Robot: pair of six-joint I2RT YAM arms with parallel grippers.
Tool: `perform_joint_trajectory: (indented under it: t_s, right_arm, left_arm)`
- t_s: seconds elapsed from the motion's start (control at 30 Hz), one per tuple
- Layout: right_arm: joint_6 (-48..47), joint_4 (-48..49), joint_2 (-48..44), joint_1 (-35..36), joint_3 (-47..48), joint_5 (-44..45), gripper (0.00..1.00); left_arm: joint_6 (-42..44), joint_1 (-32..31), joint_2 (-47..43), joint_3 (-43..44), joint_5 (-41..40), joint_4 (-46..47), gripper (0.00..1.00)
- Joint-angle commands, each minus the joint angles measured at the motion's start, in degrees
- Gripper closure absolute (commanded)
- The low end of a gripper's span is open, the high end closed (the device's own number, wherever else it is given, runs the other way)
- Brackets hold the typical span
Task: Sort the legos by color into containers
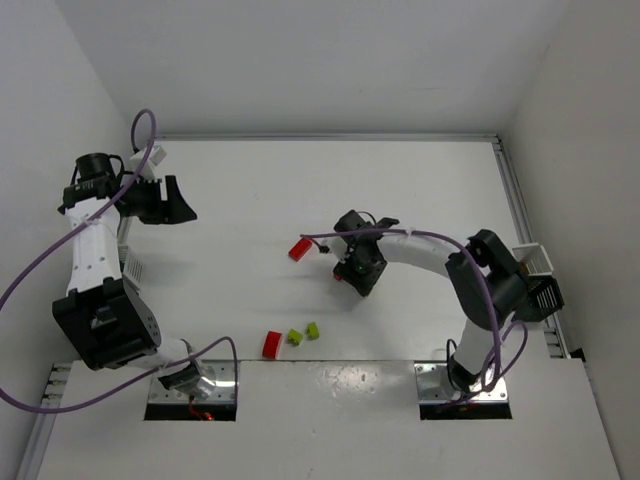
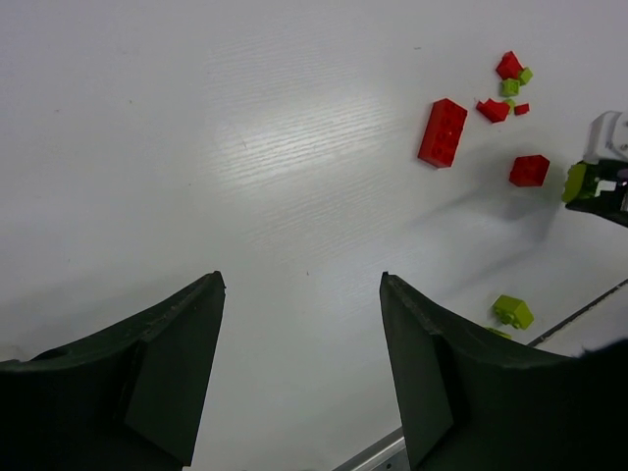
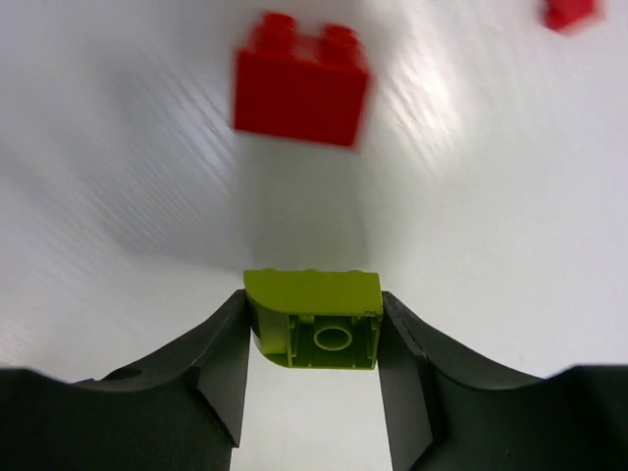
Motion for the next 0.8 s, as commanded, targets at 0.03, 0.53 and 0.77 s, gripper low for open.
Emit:
perform_joint_trajectory:
  t_s: [0.03, 0.53, 0.77]
  right_arm:
    - [1.8, -3.3, -9.6, -3.6, -0.7, 3.9, 0.80]
    - [-5.8, -15.9, -28.4, -37.2, 1.6, 16.1, 0.84]
    - [-12.7, -18.0, -29.8, -53.7, 3.1, 16.3, 0.85]
  left_arm:
    - [-0.2, -2.7, -1.7, -0.7, 1.8, 3.3, 0.30]
    - [-11.6, -16.2, -1.8, -2.5, -2.7, 13.5, 0.30]
    - [-14.8, -20.6, -1.3, -2.5, -3.3, 16.8, 0.30]
